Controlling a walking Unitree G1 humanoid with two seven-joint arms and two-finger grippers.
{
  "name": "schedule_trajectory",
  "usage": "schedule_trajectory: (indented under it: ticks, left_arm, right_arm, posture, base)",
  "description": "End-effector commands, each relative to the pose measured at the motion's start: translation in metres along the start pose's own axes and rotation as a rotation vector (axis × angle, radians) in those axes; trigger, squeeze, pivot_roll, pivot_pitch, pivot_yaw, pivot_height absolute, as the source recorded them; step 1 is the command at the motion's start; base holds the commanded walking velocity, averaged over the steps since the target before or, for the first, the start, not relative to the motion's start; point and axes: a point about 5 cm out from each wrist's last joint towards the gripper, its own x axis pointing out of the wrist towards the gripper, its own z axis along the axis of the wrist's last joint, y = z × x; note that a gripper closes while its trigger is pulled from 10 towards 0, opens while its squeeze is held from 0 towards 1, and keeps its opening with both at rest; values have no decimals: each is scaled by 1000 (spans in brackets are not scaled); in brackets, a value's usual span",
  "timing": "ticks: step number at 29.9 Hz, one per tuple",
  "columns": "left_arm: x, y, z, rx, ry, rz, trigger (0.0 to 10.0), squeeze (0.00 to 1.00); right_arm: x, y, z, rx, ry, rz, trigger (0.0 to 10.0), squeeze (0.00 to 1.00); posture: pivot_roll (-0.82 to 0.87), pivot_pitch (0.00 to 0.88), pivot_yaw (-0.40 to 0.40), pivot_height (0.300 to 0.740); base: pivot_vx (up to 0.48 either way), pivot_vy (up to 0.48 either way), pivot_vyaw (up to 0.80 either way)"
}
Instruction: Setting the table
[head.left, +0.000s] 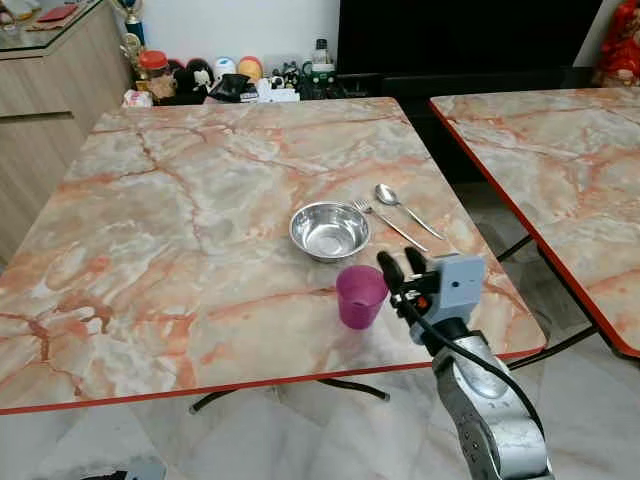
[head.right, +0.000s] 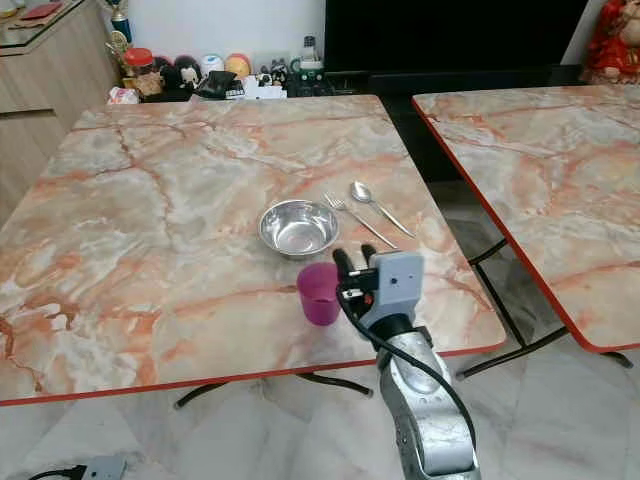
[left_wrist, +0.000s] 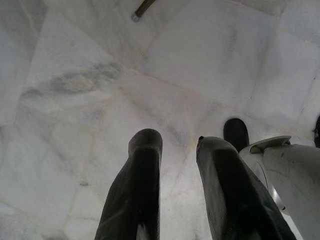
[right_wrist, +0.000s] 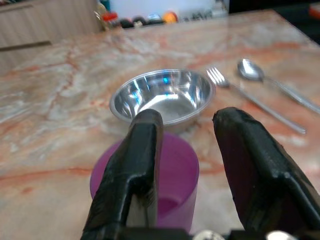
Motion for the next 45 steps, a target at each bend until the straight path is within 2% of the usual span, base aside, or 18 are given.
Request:
schedule_trajectory:
  ticks: [1, 5, 7, 10, 12, 13, 18, 23, 45]
  left_arm:
    - [-2, -1, -10, -4, 37, 0, 10000, 0]
    - [-2, -1, -10, -3, 36, 0, 10000, 0]
    - [-2, -1, -10, -4, 36, 0, 10000, 0]
    - [-2, -1, -11, -4, 37, 1, 10000, 0]
    - [-2, -1, -11, -2, 39, 1, 10000, 0]
    - [-2, -2, -12, -1, 40, -1, 10000, 0]
    - [-2, -3, -12, 4, 40, -7, 10000, 0]
    - [-2, -4, -12, 7, 40, -10, 10000, 0]
    - [-2, -7, -13, 14, 43, -22, 10000, 0]
  right_arm:
    - [1, 1, 12, 41, -12, -27, 10000, 0]
    - [4, 4, 26, 106, -8, -64, 10000, 0]
    - [6, 1, 33, 152, 2, -120, 10000, 0]
    - [7, -1, 39, 162, 17, -141, 10000, 0]
    - [6, -1, 38, 161, 50, -152, 10000, 0]
    - [4, -2, 33, 160, 107, -156, 10000, 0]
    - [3, 0, 31, 144, 163, -144, 10000, 0]
    - [1, 3, 28, 193, 230, -143, 10000, 0]
    - [2, 3, 24, 197, 296, -145, 10000, 0]
  posture:
    - [-53, 146, 14, 740]
    - [-53, 146, 14, 740]
    - [-53, 146, 13, 740]
    - [-58, 147, 11, 740]
    - [-59, 146, 10, 740]
    - [-57, 146, 11, 740]
    - [-58, 144, 9, 740]
    - [-61, 141, 9, 740]
    - [-54, 145, 8, 740]
  base:
    - [0, 0, 0]
    - [0, 0, 0]
    - [0, 0, 0]
    - [0, 0, 0]
    - [0, 0, 0]
    - [0, 0, 0]
    - [0, 0, 0]
    - [0, 0, 0]
    - [0, 0, 0]
